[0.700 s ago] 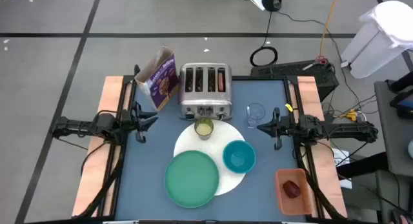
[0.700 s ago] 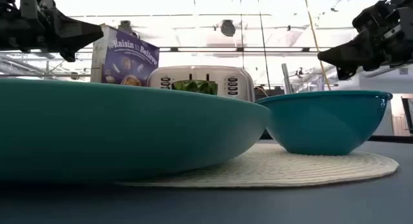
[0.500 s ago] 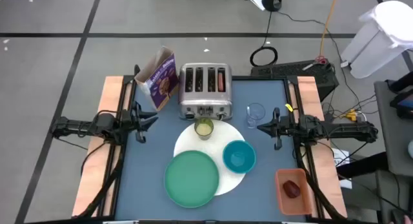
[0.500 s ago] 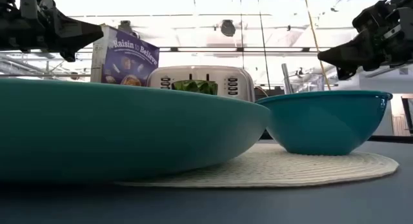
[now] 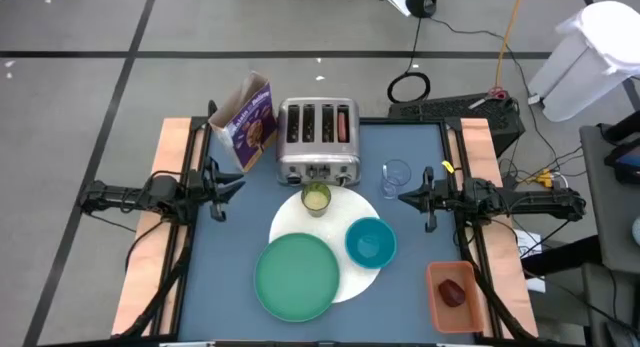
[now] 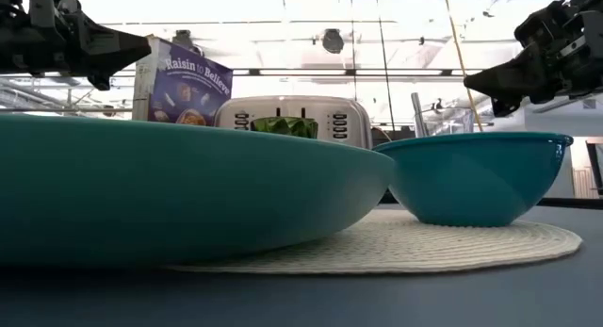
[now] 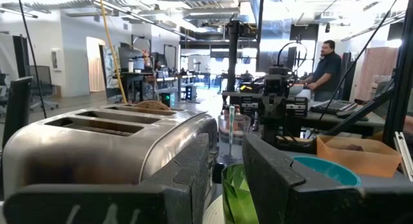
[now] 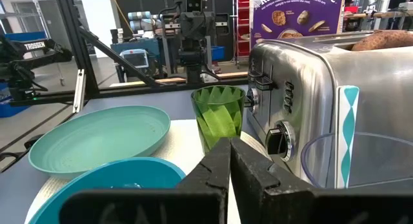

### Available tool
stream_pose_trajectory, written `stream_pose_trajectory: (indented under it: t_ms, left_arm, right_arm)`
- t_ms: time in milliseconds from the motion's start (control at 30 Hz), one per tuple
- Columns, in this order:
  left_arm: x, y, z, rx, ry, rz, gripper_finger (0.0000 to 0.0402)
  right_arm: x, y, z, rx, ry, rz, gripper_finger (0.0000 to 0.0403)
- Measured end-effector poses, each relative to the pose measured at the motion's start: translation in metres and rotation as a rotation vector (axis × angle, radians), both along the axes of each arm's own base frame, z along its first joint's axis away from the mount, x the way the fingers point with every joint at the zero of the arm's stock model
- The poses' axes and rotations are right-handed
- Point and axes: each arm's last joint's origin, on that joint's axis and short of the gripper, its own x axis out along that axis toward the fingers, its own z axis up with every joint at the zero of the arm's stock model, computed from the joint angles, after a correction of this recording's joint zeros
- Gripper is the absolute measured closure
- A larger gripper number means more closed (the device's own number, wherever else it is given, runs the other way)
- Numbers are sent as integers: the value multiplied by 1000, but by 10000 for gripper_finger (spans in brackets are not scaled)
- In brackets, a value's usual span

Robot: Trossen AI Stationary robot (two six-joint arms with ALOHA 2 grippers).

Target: Arrange a breakfast setting

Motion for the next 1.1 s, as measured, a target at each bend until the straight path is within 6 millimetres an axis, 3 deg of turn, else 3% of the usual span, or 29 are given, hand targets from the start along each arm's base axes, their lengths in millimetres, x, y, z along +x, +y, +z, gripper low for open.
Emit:
stream_pose_trajectory:
  t_ms: [1100]
  left_arm:
    - [0,0,0,22,4,4,300]
  right_arm:
    - [0,0,0,0,0,0,397]
